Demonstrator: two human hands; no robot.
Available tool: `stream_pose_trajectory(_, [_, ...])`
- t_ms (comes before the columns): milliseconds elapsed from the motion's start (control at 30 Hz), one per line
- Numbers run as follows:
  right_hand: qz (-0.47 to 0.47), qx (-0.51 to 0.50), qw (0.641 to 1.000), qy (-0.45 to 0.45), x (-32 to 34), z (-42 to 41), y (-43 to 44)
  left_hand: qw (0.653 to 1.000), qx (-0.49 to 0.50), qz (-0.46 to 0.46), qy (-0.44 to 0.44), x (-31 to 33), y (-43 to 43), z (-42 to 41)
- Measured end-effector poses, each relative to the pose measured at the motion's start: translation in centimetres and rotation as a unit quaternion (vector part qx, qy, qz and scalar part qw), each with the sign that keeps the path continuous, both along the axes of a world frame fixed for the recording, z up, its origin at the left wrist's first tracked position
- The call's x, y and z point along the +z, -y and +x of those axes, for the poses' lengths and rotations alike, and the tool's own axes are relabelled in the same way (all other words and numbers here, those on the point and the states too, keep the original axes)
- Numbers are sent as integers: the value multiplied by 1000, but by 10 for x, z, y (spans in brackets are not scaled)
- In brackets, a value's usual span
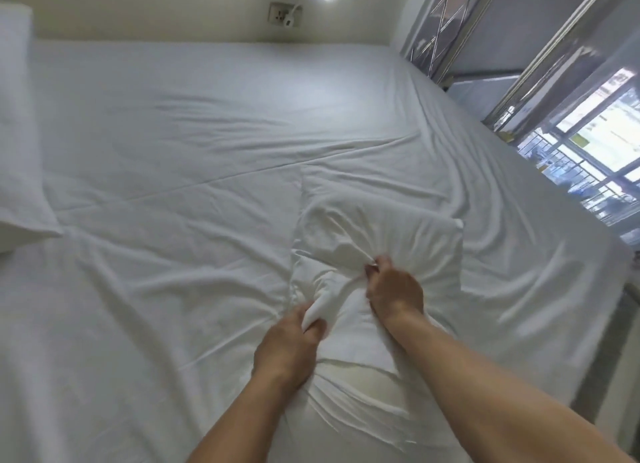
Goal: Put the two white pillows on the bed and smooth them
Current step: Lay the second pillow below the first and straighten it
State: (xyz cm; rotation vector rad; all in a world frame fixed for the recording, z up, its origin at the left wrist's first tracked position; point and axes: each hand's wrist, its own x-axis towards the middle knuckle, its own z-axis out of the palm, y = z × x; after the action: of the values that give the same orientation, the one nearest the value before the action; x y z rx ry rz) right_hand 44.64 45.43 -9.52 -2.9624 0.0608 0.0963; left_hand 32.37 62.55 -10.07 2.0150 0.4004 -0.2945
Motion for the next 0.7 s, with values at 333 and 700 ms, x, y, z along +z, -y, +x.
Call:
stream_pose_trajectory(333, [91, 276, 947, 139, 161, -57, -190, 972, 181, -97, 110, 117, -144, -117])
stream_pose_trajectory(700, [32, 401, 914, -49, 57, -225, -286, 922, 385, -26, -39, 24, -216, -320])
